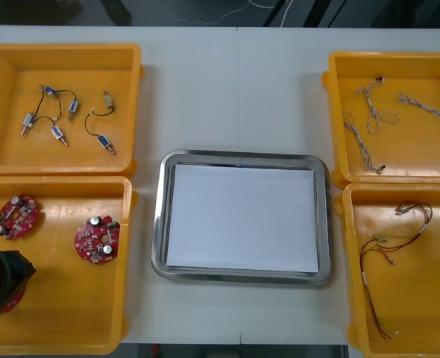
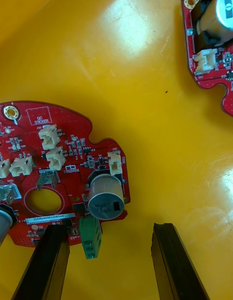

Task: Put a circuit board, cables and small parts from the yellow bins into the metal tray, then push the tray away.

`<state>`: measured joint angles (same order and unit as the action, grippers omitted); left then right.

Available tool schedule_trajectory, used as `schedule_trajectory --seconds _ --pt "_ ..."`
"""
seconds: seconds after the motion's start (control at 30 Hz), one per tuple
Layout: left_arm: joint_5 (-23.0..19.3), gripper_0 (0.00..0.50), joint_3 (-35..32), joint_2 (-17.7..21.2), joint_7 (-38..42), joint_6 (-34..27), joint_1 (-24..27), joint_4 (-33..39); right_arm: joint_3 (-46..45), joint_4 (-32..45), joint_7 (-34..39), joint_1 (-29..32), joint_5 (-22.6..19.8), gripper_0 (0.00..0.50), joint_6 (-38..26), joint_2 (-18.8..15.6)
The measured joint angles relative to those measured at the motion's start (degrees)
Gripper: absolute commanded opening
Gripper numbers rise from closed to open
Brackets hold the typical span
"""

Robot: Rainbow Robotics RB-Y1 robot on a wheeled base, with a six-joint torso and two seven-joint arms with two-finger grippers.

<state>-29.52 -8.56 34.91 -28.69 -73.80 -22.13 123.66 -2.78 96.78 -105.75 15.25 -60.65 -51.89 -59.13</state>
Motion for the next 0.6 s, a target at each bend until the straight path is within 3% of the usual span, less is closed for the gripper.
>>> schedule_trajectory --seconds 0.23,0.6 --pt "0.07 0.5 0.0 0.0 -1.0 0.82 0.0 -0.55 -0.28 0.13 0.0 -0.19 -0.07 0.0 -1.18 0.0" --pt "0.22 0.5 0.0 0.0 -1.01 1.74 0.0 -1.75 -10.49 7.41 0.02 -0.46 -0.95 0.0 -20.97 0.01"
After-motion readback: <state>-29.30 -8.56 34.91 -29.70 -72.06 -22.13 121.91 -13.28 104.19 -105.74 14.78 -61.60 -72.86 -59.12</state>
